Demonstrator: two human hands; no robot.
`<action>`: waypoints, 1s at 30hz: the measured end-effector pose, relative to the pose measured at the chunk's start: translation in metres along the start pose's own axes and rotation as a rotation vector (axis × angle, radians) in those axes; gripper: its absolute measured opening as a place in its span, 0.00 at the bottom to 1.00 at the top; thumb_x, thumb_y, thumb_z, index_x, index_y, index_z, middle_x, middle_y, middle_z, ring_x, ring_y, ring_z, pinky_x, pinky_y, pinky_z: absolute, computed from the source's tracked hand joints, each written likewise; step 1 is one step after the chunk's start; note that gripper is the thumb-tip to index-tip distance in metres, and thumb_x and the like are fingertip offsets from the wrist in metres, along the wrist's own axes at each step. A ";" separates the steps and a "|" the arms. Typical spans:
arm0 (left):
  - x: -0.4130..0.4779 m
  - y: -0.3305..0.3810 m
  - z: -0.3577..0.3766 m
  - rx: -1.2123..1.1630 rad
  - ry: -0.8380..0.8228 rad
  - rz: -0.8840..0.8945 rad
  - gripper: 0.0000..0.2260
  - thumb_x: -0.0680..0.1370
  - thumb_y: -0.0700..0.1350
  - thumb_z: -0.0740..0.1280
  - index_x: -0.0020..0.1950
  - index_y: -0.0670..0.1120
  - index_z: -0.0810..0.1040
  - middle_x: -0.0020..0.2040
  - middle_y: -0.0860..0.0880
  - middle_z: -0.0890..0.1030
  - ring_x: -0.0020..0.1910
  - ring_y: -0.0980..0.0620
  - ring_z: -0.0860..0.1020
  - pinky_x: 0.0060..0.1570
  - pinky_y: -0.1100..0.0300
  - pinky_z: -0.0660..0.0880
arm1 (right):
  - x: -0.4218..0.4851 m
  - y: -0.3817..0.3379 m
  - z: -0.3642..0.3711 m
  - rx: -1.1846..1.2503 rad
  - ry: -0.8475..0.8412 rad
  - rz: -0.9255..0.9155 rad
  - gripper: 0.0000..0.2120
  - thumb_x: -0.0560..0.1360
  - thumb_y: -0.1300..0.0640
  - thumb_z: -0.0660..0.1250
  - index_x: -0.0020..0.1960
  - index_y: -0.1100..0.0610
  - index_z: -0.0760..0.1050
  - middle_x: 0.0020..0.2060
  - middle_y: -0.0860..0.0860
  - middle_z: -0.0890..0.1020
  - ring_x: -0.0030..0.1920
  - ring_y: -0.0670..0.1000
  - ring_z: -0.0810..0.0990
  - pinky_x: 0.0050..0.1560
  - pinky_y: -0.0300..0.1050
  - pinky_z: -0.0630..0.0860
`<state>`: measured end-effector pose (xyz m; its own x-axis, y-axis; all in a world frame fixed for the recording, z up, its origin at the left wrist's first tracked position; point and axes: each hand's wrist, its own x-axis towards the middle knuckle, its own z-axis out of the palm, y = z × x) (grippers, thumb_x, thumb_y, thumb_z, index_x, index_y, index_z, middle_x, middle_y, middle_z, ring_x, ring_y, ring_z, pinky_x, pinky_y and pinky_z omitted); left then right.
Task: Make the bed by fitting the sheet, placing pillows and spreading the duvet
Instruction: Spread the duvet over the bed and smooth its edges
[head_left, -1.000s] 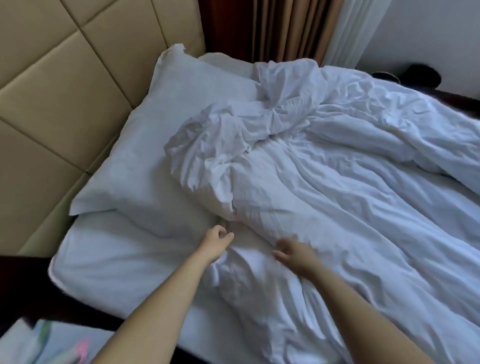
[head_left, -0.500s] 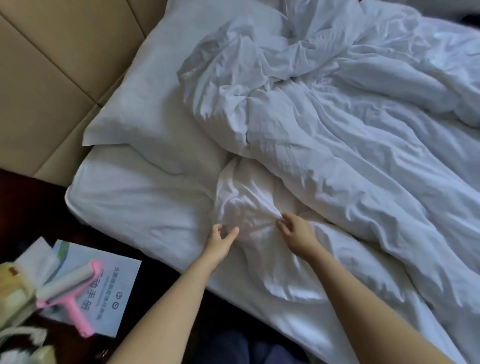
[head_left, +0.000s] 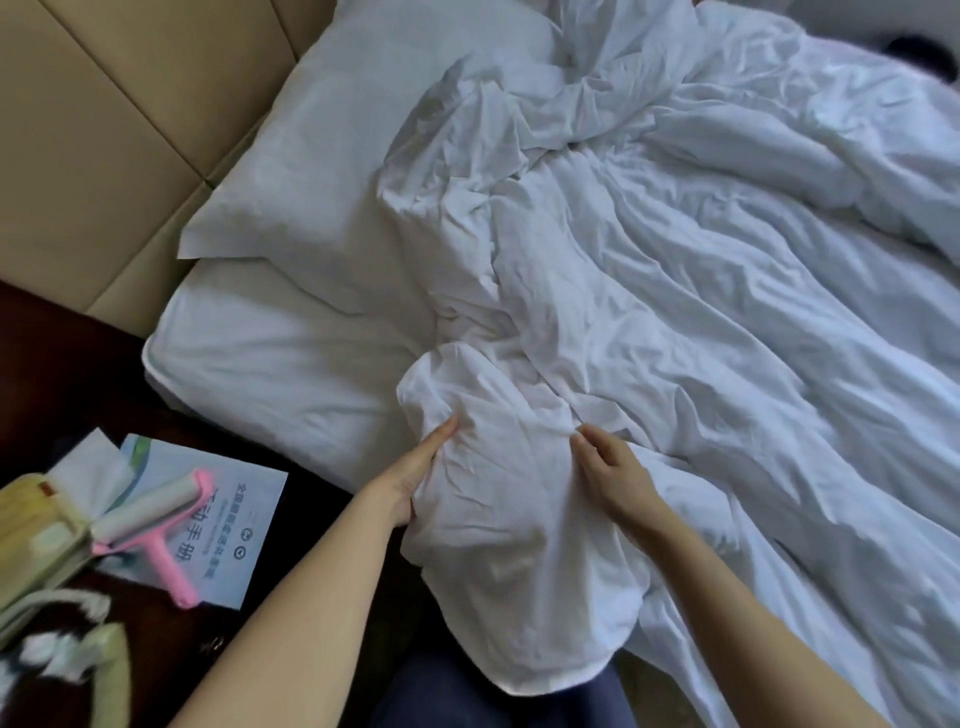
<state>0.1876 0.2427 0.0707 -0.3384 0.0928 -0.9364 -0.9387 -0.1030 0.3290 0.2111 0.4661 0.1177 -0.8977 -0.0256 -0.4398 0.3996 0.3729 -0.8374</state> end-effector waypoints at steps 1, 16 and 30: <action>-0.007 -0.002 0.001 -0.020 -0.006 0.013 0.34 0.60 0.66 0.74 0.59 0.46 0.78 0.53 0.42 0.83 0.54 0.43 0.80 0.58 0.48 0.74 | -0.002 0.003 0.001 0.027 -0.009 0.031 0.13 0.80 0.61 0.57 0.36 0.57 0.66 0.30 0.47 0.66 0.30 0.40 0.63 0.32 0.33 0.62; -0.080 0.080 -0.108 0.185 0.290 0.481 0.17 0.75 0.51 0.69 0.58 0.43 0.77 0.50 0.48 0.82 0.52 0.47 0.79 0.52 0.55 0.75 | 0.039 -0.075 0.064 -0.298 -0.401 0.233 0.15 0.80 0.48 0.55 0.47 0.57 0.73 0.38 0.52 0.76 0.42 0.53 0.76 0.40 0.41 0.70; -0.114 0.080 -0.191 1.190 -0.153 0.584 0.16 0.77 0.52 0.65 0.64 0.50 0.74 0.59 0.52 0.78 0.60 0.52 0.74 0.55 0.60 0.65 | 0.090 -0.144 0.253 0.257 -0.113 0.613 0.19 0.73 0.58 0.67 0.60 0.67 0.72 0.40 0.59 0.77 0.36 0.55 0.77 0.31 0.41 0.71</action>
<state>0.1641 0.0352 0.1807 -0.6383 0.4485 -0.6256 -0.1135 0.7490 0.6528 0.1200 0.1751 0.1163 -0.4749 0.0178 -0.8798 0.8748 0.1184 -0.4698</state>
